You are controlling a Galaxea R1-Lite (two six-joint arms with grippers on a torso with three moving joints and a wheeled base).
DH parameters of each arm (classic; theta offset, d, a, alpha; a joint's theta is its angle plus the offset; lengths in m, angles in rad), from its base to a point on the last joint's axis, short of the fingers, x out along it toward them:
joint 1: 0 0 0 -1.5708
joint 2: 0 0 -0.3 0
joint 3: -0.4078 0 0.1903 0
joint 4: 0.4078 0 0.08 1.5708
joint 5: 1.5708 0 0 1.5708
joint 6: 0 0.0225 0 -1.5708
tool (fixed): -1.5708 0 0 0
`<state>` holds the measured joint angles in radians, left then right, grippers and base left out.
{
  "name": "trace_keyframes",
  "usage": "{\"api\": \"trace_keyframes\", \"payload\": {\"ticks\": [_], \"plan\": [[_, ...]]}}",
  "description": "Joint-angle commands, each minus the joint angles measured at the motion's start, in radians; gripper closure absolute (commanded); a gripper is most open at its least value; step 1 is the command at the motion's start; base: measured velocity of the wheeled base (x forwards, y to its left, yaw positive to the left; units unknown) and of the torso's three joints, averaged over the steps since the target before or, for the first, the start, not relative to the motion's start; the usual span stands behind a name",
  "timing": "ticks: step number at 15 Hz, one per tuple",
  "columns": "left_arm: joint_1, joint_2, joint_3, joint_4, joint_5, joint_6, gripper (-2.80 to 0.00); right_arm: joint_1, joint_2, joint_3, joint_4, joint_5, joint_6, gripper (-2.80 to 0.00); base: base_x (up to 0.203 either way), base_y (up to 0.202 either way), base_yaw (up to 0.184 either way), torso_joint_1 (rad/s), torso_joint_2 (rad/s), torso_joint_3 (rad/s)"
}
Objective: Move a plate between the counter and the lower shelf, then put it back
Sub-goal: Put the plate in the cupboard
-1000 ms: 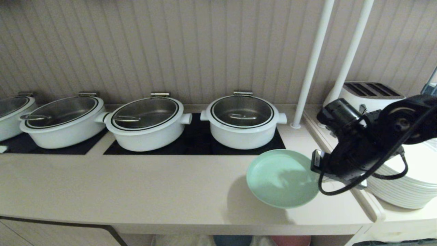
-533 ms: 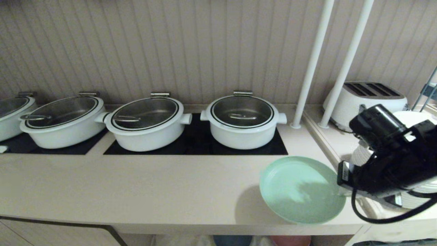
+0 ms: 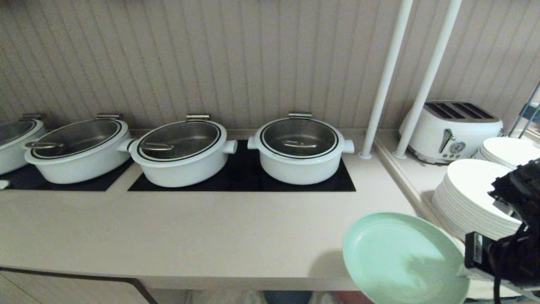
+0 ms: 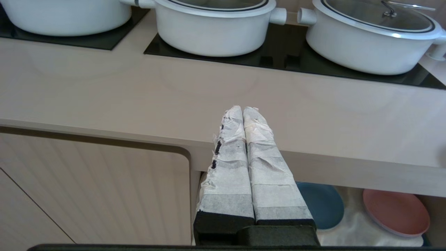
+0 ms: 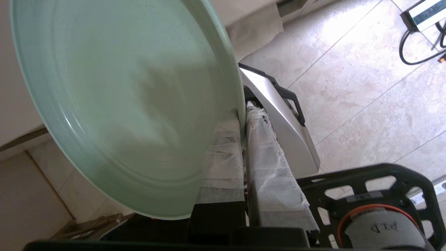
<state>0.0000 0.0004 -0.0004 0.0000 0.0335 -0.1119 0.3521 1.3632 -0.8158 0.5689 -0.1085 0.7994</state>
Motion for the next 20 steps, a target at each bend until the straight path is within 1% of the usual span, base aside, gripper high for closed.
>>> {"api": "trace_keyframes", "payload": {"ticks": [1, 5, 8, 13, 15, 20], "plan": [[0.000, 0.000, 0.000, 0.000, 0.000, -0.002, 0.00, -0.002, -0.071, 0.044, 0.003, 0.001, 0.005, 0.00, 0.000, 0.000, 0.000, 0.000, 0.00, 0.000], [0.000, 0.000, 0.000, 0.000, 0.000, -0.002, 0.00, 0.000, -0.149, 0.119, 0.003, 0.005, 0.033, 0.00, 0.000, 0.000, 0.000, 0.000, 0.00, 0.000], [0.000, 0.000, 0.000, 0.000, 0.000, -0.001, 0.00, 0.001, -0.218, 0.173, 0.005, 0.046, 0.032, 0.00, 0.000, 0.000, 0.000, 0.000, 0.00, 0.000], [0.000, 0.000, 0.000, 0.000, 0.000, -0.002, 0.00, 0.000, -0.367, 0.290, 0.013, 0.059, 0.037, 0.00, 0.000, 0.000, 0.000, 0.000, 0.00, 0.000], [0.000, 0.000, 0.000, 0.000, 0.000, 0.000, 0.00, -0.006, -0.405, 0.334, 0.015, 0.064, 0.067, 0.00, 0.000, 0.000, 0.000, 0.000, 0.00, 0.000], [0.000, 0.000, 0.000, 0.000, 0.000, -0.002, 0.00, -0.039, -0.446, 0.361, 0.014, 0.119, 0.087, 0.00, 0.000, 0.000, 0.000, 0.000, 0.00, 0.000]]}}
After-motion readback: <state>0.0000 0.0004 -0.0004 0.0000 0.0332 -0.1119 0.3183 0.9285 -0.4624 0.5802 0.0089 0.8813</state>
